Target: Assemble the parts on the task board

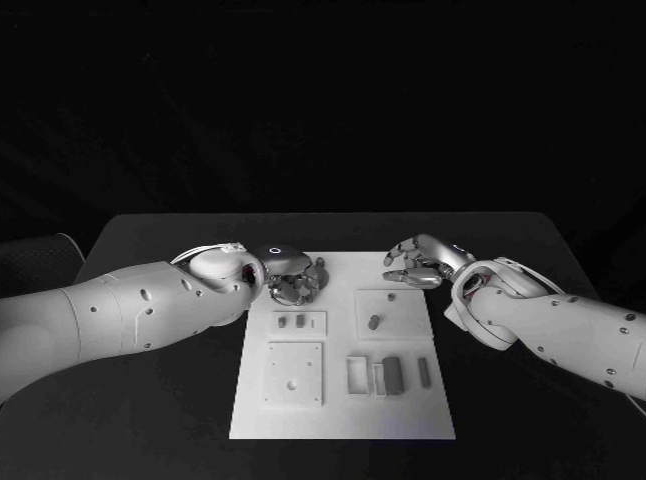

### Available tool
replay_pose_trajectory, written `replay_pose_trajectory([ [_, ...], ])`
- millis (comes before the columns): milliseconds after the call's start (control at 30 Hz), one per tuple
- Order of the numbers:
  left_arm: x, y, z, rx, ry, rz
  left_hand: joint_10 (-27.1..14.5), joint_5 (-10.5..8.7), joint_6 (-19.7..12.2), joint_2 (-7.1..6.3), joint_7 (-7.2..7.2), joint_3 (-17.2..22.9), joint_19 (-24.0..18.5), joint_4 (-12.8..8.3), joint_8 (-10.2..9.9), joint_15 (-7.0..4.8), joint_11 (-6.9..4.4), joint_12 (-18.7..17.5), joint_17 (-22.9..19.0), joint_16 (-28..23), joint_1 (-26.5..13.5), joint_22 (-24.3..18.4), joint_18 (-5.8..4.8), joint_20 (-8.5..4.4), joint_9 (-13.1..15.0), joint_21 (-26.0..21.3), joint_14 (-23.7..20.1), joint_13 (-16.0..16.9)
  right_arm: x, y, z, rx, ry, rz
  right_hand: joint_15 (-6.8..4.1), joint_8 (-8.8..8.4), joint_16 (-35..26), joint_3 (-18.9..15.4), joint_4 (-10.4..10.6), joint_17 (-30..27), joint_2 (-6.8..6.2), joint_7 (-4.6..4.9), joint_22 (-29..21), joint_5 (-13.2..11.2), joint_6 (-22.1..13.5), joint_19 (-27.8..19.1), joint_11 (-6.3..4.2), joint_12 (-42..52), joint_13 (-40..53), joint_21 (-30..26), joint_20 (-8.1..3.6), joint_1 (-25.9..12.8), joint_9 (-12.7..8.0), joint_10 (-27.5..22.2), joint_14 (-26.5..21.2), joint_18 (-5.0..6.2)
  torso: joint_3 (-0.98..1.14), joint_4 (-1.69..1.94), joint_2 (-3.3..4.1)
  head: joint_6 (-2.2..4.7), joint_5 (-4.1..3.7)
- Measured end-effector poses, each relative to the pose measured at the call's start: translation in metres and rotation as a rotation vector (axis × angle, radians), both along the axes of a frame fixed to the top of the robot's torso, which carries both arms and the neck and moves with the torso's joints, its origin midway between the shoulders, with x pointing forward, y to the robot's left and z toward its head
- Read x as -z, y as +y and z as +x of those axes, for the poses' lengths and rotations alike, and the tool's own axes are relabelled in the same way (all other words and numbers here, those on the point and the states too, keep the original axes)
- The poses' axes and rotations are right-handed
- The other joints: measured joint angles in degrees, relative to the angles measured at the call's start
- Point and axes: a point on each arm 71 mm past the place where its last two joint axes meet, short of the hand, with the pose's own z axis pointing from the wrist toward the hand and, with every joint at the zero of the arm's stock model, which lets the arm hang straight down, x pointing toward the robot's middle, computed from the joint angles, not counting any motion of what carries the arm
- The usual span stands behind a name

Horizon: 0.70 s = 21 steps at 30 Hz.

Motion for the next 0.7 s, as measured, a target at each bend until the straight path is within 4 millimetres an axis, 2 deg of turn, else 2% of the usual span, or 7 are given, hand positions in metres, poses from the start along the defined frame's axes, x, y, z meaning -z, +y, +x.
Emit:
replay_pose_trajectory([
  [300, -0.007, 0.012, 0.002, -0.034, 0.000, -0.015, 0.0, 0.00, -0.1, -0.01, 0.09, 0.0, 0.0, 0.0, 0.0, 0.00, -0.01, 0.0, 0.0, 0.0, 0.0, 0.0, 0.00, 0.00, 0.2, 0.0, 0.0, 0.0, 0.001, -0.001, 0.001, 0.005, 0.000, -0.003, 0.00, 0.01, 0.0, 0.0, 0.0, 0.0, 0.00, -0.01, 0.0, 0.0, 0.0, -0.1, -0.07, 0.0, 0.0, 0.0, 0.09, 0.0, 0.0, 0.1, 0.0, 0.00, -0.02, 0.00, 0.02, -0.03, 0.13],
  [700, -0.006, 0.027, 0.002, -0.067, 0.018, -0.001, 0.1, 0.00, -0.1, -0.10, 0.10, -0.1, 0.0, -0.1, 0.1, 0.00, -0.09, 0.0, 0.0, 0.0, 0.0, 0.0, 0.01, 0.00, 0.2, 0.0, 0.0, -0.1, 0.001, -0.002, 0.001, 0.006, 0.000, -0.003, 0.00, 0.01, 0.0, 0.0, 0.0, 0.0, 0.00, -0.02, 0.0, 0.0, 0.0, 0.2, -0.07, 0.0, 0.0, 0.0, -0.03, 0.0, 0.0, 0.1, 0.0, 0.00, -0.06, -0.01, 0.03, -0.16, 0.14],
])
